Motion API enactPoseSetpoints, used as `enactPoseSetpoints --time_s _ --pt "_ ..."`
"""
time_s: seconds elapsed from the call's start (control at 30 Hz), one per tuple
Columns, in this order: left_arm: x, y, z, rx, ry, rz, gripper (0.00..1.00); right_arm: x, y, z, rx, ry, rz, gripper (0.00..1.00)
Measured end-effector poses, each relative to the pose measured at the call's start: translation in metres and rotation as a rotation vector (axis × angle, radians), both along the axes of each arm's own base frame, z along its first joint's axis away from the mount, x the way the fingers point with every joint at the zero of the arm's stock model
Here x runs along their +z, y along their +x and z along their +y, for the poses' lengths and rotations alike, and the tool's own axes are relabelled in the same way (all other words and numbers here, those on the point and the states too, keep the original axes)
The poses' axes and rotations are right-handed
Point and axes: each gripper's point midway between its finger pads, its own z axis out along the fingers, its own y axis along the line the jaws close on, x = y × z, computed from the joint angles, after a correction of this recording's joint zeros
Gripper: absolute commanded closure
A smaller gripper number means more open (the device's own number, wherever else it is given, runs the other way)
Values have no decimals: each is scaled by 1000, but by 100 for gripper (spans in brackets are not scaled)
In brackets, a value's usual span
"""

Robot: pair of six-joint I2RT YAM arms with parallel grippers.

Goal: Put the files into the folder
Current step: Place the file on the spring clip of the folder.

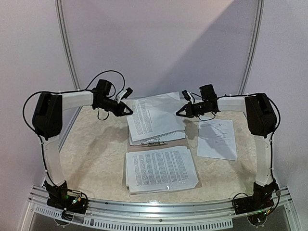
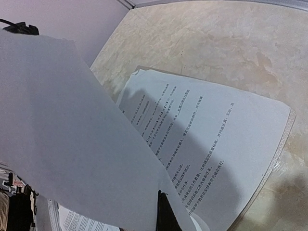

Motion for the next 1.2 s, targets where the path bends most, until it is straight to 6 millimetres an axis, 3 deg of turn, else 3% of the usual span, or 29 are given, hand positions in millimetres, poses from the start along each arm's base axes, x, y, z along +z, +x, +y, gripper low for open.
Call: enactPoseSetpoints --time_s 0.23,0.4,1.2 --pt "-20 8 4 -4 13 20 100 -22 1 4 -1 24 81 100" --pt "-29 9 3 -16 14 39 100 -24 -1 4 -3 23 97 100" --pt "-33 -2 1 -40 -1 77 98 -39 -14 -4 -36 -16 238 100"
